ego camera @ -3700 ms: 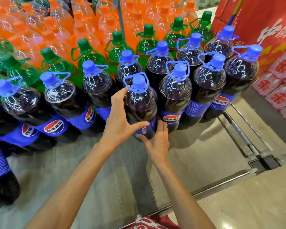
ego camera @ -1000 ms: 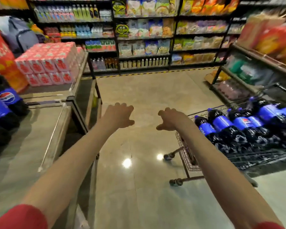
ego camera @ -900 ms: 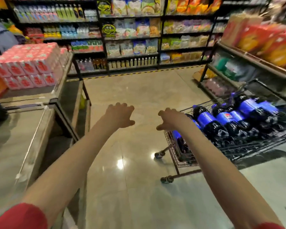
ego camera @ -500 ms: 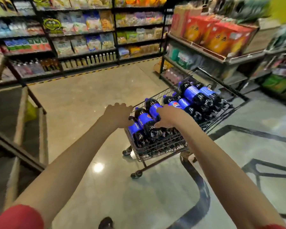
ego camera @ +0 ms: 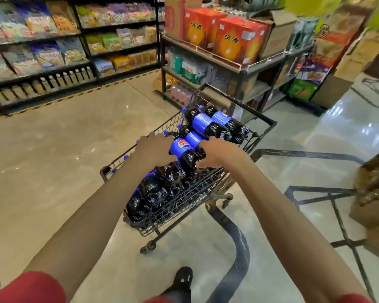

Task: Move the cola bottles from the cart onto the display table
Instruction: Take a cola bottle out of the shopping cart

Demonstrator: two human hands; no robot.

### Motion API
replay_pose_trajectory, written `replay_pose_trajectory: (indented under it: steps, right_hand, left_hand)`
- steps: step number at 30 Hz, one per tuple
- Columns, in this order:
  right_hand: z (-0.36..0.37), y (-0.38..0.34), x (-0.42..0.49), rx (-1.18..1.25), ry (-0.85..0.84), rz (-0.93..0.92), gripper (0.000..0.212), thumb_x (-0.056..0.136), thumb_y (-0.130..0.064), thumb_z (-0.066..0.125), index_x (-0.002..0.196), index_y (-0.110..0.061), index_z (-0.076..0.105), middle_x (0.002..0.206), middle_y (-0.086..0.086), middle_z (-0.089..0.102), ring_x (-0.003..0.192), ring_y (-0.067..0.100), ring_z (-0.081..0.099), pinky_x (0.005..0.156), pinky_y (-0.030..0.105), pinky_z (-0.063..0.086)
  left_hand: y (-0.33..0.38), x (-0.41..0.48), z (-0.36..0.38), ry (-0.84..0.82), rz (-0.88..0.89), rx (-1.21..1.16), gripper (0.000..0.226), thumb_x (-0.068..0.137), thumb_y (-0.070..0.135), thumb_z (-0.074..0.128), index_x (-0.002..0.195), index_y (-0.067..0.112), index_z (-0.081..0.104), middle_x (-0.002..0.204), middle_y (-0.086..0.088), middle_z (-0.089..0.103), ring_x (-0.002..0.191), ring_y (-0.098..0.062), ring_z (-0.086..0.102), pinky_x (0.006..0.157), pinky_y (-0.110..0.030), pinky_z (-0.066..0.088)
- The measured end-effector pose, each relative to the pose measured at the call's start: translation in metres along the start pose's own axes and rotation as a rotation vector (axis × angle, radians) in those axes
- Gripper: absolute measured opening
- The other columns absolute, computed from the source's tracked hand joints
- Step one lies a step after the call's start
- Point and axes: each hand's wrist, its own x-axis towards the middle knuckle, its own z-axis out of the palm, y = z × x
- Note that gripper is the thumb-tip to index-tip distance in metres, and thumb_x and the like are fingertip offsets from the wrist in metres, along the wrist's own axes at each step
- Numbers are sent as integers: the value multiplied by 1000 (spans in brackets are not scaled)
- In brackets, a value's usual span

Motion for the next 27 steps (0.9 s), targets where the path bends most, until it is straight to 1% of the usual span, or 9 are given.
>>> replay_pose_trajectory:
  steps: [4, 8, 10, 12, 16, 19, 22, 25, 27]
  right_hand:
    - [-3, 35, 43, -6, -13, 32, 64, 92, -48, 66, 142, -14, 45, 139, 13, 49, 125, 36, 51, 98, 48, 49]
    - [-3, 64, 84, 26, -53, 56, 70, 93, -48, 65, 149, -13, 39, 150, 15, 41, 134, 38, 45, 103, 51, 46]
    - [-3, 80, 103, 37, -77, 62, 70, 94, -48, 65, 149, -14, 39, 150, 15, 40, 134, 38, 45, 103, 51, 46]
    - [-2, 97, 122, 39, -99, 66, 68, 94, -49, 64, 147, -14, 41, 148, 15, 43, 131, 38, 47, 102, 50, 47]
    - [-3, 128, 161, 48, -119, 54, 69, 92, -52, 65, 146, -15, 43, 148, 15, 44, 133, 36, 47, 105, 51, 46]
    - [-2, 152, 190, 41, -119, 33, 67, 92, -49, 66, 144, -15, 44, 145, 14, 46, 132, 36, 47, 102, 48, 46]
    - [0, 174, 218, 31, -88, -10, 60, 92, -47, 66, 138, -14, 47, 140, 14, 50, 127, 35, 52, 95, 45, 47]
    - [5, 190, 243, 25, -120, -56, 62, 93, -47, 65, 140, -13, 45, 141, 15, 48, 126, 36, 53, 96, 45, 47]
    - [6, 198, 259, 30, -133, -86, 59, 94, -46, 64, 139, -12, 45, 141, 15, 47, 125, 36, 54, 94, 45, 46]
  left_hand:
    - [2, 58, -3, -2, 15, -25, 54, 96, 51, 55, 140, 20, 48, 129, -9, 55, 121, -33, 50, 91, -41, 41]
    - [-2, 108, -3, -33, 13, -32, 47, 96, 49, 55, 131, 18, 50, 121, -8, 58, 113, -32, 55, 83, -39, 44]
    - [-1, 129, -3, -33, 18, -38, 41, 97, 48, 55, 125, 17, 51, 116, -7, 59, 108, -30, 57, 77, -38, 44]
    - [1, 149, 0, -43, 23, -31, 40, 98, 47, 55, 123, 17, 51, 114, -5, 59, 106, -29, 57, 74, -36, 41]
    - [5, 188, 9, -89, -9, -34, 45, 97, 47, 54, 131, 18, 49, 119, -6, 60, 110, -29, 57, 74, -34, 39]
    - [13, 220, 14, -120, -54, -52, 46, 97, 45, 54, 134, 19, 49, 124, -6, 61, 115, -29, 57, 77, -34, 40]
    - [23, 253, 17, -131, -106, -90, 44, 96, 45, 55, 132, 20, 52, 125, -6, 62, 115, -29, 58, 77, -34, 40]
    - [32, 286, 22, -184, -175, -154, 43, 96, 46, 56, 131, 22, 53, 127, -5, 62, 115, -28, 59, 77, -33, 42]
    - [38, 306, 26, -207, -235, -214, 44, 95, 47, 57, 131, 21, 53, 129, -5, 61, 117, -28, 59, 80, -34, 44]
